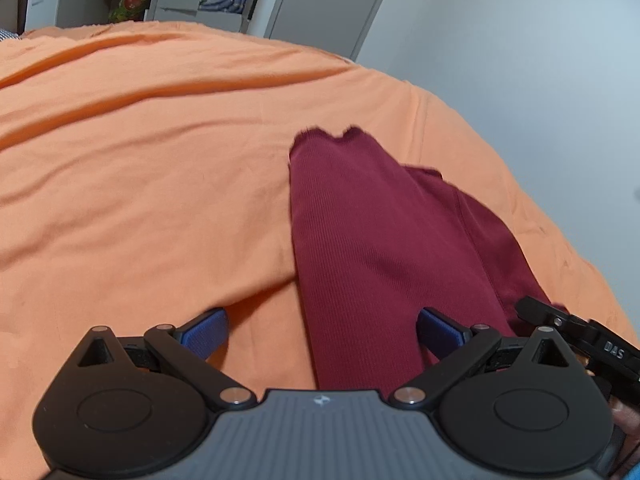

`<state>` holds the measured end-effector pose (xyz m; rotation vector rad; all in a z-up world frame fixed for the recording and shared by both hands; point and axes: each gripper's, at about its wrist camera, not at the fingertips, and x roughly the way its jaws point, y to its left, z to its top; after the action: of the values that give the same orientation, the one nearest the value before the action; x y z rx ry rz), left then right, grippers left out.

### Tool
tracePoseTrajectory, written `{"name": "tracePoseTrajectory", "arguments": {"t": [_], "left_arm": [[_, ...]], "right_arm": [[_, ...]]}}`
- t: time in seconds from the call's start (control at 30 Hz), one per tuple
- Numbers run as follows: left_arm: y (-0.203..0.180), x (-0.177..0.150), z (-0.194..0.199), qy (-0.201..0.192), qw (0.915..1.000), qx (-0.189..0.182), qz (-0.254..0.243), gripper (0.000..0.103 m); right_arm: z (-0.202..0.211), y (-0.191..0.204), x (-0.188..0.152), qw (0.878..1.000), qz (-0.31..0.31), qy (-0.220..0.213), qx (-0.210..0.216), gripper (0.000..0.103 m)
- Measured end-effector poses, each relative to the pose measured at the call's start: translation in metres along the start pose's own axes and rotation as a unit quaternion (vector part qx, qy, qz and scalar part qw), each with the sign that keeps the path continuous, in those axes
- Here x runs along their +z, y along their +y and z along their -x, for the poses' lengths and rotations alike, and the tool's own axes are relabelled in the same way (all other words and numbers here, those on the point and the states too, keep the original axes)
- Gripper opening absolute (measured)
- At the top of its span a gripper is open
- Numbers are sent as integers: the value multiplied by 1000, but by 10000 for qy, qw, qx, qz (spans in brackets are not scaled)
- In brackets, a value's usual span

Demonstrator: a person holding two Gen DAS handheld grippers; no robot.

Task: Fold small clothes

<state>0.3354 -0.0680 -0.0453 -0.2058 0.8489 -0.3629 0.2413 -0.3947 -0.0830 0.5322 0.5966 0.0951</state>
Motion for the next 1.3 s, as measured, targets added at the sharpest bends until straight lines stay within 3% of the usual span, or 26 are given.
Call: {"name": "tracePoseTrajectory", "arguments": {"t": [0.07,0.17,0.27,0.4,0.43,0.67,0.8,1.0,1.13,1.3], "left_arm": [[1,6,-2,3,10000,-39,55,102],[6,10,-8,106,9995,-183,252,90],[11,9,-12,173,9983,-357,416,82],[11,6,-12,176,9971,-619,415,55],[12,5,-12,202,9964,-675,478,53],[13,6,-16,284,9954,-686,602,57],[12,9,-17,373,9952,-648,629,58],[12,15,-20,468,9941,-705,672,56],[17,17,-26,605,9911,-898,779,64],[15,19,-27,619,9907,-907,805,59]], "right_arm": [[1,-7,2,9991,-391,-34,173,103],[4,-13,2,9948,-869,-49,520,100],[7,-15,0,9921,-1160,-138,454,86],[8,-20,-1,9908,-1332,-223,115,50],[8,-21,-1,9902,-1377,-235,86,49],[3,-28,2,9870,-1578,-226,199,49],[3,-25,2,9885,-1494,-223,56,37],[8,-4,4,9950,-914,-297,-289,28],[13,18,4,9977,-227,-359,-530,28],[19,32,5,9976,71,-383,-568,27]]}}
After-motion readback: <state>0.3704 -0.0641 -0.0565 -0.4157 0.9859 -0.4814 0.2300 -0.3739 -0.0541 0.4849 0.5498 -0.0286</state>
